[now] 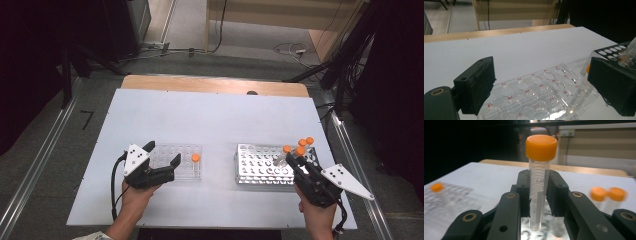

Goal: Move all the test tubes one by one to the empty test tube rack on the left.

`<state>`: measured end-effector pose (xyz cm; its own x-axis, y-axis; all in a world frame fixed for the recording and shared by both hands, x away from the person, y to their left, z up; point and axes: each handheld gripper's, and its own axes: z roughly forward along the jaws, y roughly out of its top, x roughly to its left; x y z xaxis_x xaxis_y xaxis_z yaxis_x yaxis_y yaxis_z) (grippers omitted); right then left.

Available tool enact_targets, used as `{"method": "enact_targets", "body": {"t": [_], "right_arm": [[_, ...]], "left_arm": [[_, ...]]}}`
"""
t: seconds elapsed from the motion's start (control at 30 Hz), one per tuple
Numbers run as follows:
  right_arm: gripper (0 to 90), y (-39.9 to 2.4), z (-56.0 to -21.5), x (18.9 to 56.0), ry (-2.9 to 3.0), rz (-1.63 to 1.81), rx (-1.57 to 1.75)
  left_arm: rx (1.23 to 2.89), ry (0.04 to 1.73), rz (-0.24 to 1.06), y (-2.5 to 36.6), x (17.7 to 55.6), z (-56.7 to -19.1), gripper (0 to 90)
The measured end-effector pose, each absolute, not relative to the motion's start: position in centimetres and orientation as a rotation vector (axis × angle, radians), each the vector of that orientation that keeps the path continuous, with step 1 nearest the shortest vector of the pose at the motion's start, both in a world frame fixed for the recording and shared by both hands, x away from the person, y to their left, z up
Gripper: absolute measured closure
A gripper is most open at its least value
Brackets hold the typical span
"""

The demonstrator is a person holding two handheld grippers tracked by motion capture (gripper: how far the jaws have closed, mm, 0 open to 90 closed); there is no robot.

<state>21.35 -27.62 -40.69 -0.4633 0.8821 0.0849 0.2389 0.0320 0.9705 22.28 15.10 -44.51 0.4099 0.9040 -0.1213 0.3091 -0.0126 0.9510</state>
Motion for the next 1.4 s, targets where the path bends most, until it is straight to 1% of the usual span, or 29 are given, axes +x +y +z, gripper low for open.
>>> {"method": "enact_targets", "body": {"t": [0.17,0.4,0.73,0.87,1.0,1.4], "right_arm": [[71.6,-25.0,-40.7,21.0,1.828,1.502,1.076],[71.6,-21.5,-41.6,20.7,1.955,1.53,1.006],[71.6,-17.4,-42.5,21.7,2.078,1.537,0.93],[71.6,-15.8,-43.1,22.1,2.131,1.528,0.904],[71.6,-14.5,-43.4,22.4,2.167,1.522,0.879],[71.6,-12.2,-44.0,22.5,2.24,1.499,0.83]], "left_arm": [[1.574,1.098,0.681,14.9,22.2,-44.4,7.4],[1.571,1.08,0.675,14.5,21.9,-44.4,7.6],[1.561,1.068,0.643,14.1,21.7,-44.0,8.3],[1.556,1.036,0.625,13.7,21.4,-43.6,10.7],[1.554,1.01,0.613,13.2,21.1,-43.3,12.2],[1.572,0.935,0.565,11.5,20.2,-42.5,12.4]]}}
